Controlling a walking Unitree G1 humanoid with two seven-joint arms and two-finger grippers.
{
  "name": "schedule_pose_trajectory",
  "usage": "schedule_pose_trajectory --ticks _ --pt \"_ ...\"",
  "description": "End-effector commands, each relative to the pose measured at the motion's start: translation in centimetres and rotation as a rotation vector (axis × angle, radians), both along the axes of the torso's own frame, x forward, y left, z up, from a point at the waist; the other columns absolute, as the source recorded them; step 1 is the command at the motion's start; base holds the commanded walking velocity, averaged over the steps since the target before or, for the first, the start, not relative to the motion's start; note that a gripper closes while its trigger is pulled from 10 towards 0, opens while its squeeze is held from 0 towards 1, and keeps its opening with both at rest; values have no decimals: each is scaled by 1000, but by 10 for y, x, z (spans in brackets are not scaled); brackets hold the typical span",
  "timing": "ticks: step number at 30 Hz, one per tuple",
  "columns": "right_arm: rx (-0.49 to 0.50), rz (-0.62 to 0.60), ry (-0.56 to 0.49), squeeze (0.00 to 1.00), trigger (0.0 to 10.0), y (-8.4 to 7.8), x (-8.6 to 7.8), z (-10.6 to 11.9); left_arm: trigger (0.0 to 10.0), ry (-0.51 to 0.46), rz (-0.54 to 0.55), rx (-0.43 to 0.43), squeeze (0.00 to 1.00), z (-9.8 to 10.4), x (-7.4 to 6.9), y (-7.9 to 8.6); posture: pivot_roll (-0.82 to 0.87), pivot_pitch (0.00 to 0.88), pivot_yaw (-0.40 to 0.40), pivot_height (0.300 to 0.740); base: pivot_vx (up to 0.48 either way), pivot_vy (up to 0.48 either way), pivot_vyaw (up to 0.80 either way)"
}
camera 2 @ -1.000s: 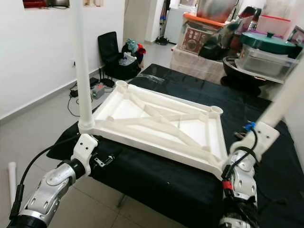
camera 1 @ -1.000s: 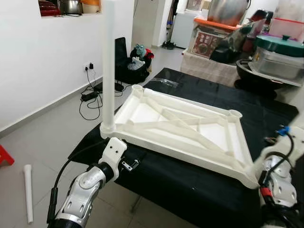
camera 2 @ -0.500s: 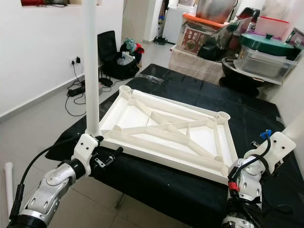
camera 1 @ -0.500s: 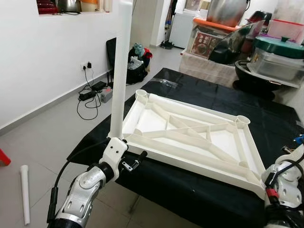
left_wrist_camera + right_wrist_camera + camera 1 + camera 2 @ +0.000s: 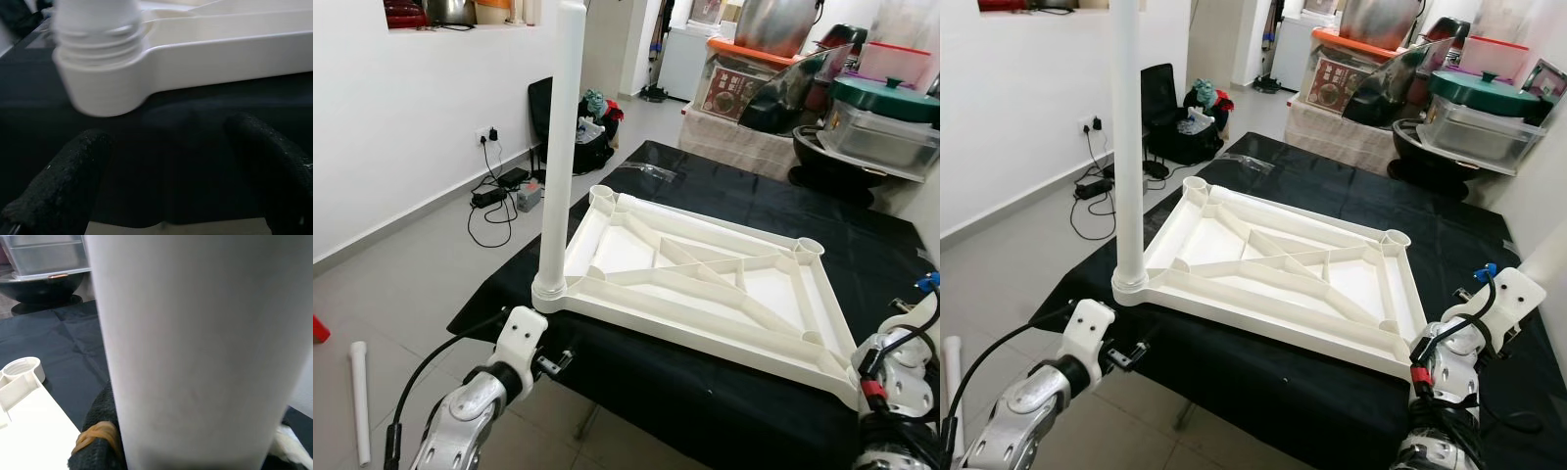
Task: Building children table
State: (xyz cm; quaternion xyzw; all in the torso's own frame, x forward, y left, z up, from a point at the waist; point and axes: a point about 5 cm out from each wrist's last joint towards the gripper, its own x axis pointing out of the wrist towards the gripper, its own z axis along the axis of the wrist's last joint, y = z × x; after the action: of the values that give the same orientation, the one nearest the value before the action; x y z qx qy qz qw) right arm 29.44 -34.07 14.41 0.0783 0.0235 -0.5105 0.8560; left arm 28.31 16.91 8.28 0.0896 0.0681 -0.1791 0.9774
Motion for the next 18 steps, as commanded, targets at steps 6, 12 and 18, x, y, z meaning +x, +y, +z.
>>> schedule_pose_trajectory --ticks 6,12,18 --pt "75 13 62 0 10000 5 -6 -24 10000 -20 24 26 0 12 16 12 78 0 -126 740 0 0 0" --pt "80 29 61 0 10000 7 -7 -28 10000 -4 62 58 0 13 24 25 73 0 -124 740 0 0 0" --pt "92 54 62 0 10000 10 -5 -31 10000 62 115 97 0 5 33 44 62 0 -114 740 0 0 0"
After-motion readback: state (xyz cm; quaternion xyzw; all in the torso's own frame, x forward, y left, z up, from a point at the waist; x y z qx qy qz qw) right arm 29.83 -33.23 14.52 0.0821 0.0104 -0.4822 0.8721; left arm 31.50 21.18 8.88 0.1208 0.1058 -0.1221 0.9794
